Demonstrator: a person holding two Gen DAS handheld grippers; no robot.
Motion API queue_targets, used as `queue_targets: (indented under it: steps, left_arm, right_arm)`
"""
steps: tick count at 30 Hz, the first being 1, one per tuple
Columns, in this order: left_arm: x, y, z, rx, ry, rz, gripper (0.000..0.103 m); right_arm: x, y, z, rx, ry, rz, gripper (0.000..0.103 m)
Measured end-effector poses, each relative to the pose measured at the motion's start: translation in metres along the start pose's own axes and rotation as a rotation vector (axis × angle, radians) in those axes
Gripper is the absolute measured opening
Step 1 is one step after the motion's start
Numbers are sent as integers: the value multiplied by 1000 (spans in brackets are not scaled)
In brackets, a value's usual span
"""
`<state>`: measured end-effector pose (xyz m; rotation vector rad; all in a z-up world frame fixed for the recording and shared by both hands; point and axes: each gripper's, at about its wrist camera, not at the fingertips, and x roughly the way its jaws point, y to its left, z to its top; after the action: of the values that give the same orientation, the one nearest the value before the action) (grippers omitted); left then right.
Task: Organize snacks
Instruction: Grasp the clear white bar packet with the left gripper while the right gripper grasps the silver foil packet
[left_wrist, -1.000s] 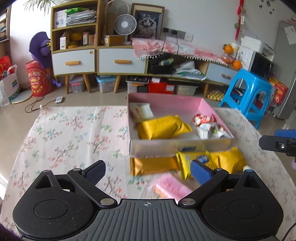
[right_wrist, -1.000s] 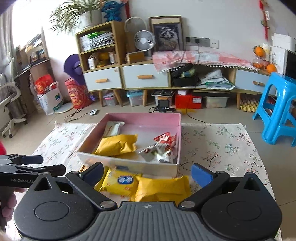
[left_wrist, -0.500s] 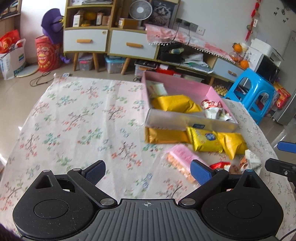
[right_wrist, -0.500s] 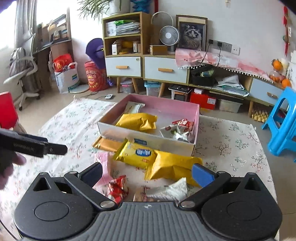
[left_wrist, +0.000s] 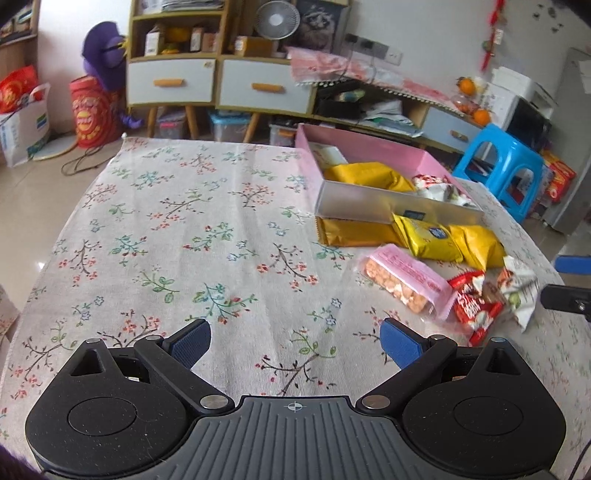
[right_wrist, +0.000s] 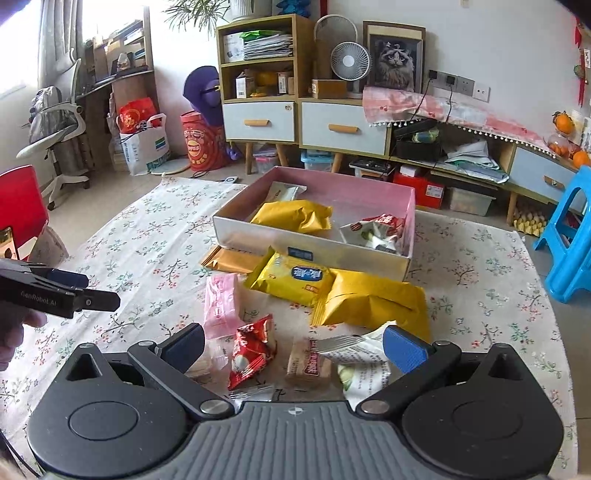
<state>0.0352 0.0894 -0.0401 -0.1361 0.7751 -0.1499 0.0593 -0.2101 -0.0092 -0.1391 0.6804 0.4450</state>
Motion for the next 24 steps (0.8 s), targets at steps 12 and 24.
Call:
queue_targets:
  steps: [12, 24]
  left_arm:
    - [5, -29, -12, 97, 36, -272, 97]
    - [23, -58, -25, 191, 121, -304, 86]
  right_arm:
    - [14, 20, -26, -82, 91, 49, 89]
    - [32, 18, -40, -59, 194, 103, 52]
